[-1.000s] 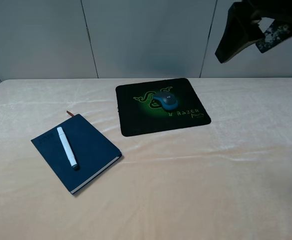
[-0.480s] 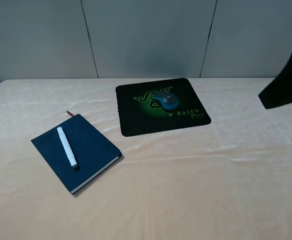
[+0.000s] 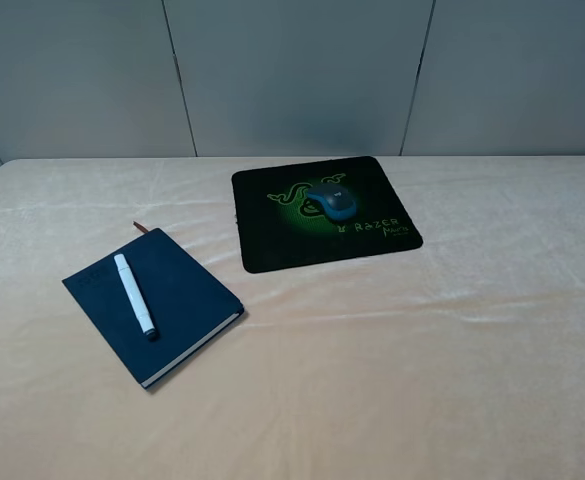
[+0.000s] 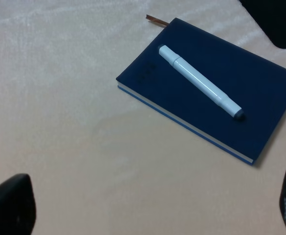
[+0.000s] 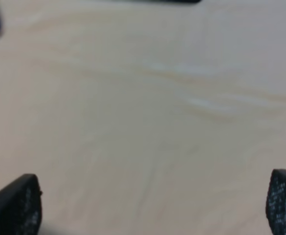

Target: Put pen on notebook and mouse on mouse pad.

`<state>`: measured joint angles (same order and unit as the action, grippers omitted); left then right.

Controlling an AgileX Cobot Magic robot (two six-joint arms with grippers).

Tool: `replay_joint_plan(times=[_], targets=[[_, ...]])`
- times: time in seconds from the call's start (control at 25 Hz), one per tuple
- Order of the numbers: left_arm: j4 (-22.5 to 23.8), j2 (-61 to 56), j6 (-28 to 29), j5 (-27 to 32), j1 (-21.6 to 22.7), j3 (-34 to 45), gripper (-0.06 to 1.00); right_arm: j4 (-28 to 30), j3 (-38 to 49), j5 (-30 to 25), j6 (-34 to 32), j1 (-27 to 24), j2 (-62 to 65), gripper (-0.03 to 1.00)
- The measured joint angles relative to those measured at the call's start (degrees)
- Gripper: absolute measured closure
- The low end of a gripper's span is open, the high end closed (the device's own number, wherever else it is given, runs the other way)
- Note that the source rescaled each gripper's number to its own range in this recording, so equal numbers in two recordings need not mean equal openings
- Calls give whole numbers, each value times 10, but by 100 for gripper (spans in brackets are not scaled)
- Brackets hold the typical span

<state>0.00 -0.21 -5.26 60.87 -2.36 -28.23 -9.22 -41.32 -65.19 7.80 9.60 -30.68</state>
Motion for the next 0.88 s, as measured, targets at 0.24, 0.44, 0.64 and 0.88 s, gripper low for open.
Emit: replay_joint_plan(times=[0.24,0.44,0.64,0.88], targets=[[0,0,0,0,0,0,-6,0,69,55,0,-91,149,-3],[0,0,0,0,0,0,-6,8,102,62,0,-124,253,-3],[0,0,0,0,0,0,-6,23,125,61,-13,-124,308,-3],[0,0,0,0,0,0,-6,86,126,62,-98,-124,310,-3]])
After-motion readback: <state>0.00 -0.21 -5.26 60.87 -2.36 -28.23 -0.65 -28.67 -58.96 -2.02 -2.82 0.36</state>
